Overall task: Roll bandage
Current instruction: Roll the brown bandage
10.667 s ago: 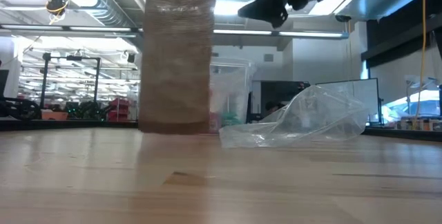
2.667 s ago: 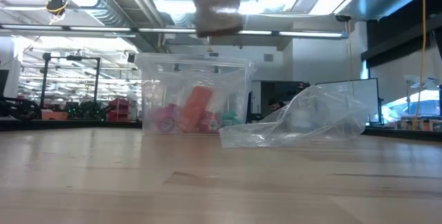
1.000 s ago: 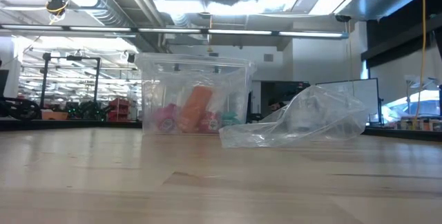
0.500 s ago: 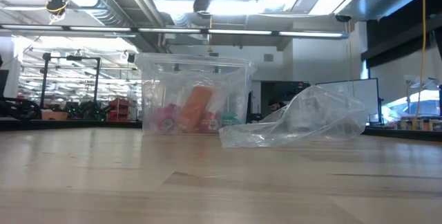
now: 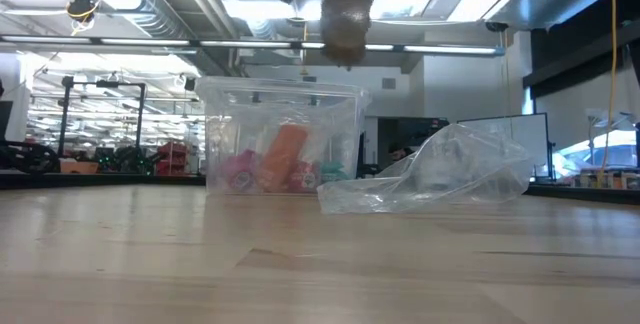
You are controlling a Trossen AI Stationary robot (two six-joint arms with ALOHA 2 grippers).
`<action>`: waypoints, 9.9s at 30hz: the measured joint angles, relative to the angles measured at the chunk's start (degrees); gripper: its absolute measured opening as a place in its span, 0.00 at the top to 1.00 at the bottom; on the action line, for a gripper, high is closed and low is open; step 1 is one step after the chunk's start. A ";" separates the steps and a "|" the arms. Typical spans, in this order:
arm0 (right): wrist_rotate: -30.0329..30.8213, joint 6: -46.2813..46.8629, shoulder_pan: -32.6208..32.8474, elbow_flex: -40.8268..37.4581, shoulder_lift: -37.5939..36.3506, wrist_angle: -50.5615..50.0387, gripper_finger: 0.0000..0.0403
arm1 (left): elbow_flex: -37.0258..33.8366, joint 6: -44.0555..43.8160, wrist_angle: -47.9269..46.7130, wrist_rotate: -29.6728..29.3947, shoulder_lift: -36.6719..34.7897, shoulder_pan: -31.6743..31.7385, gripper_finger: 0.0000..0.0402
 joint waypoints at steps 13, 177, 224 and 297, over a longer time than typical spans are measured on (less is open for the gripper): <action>-8.13 -0.32 -1.88 5.74 -0.06 8.46 0.11 | 0.00 -1.69 -3.26 5.03 0.05 1.52 1.00; -8.32 -10.28 -8.57 -20.07 3.98 59.78 0.98 | 0.02 19.95 39.22 7.99 4.20 -5.21 1.00; -1.93 -6.24 -8.48 -20.04 -6.70 35.40 0.46 | 0.00 16.71 39.26 15.03 4.18 -5.17 1.00; -2.81 1.79 -8.15 -39.56 4.56 82.85 0.33 | 0.00 13.33 39.08 14.57 4.18 -3.72 1.00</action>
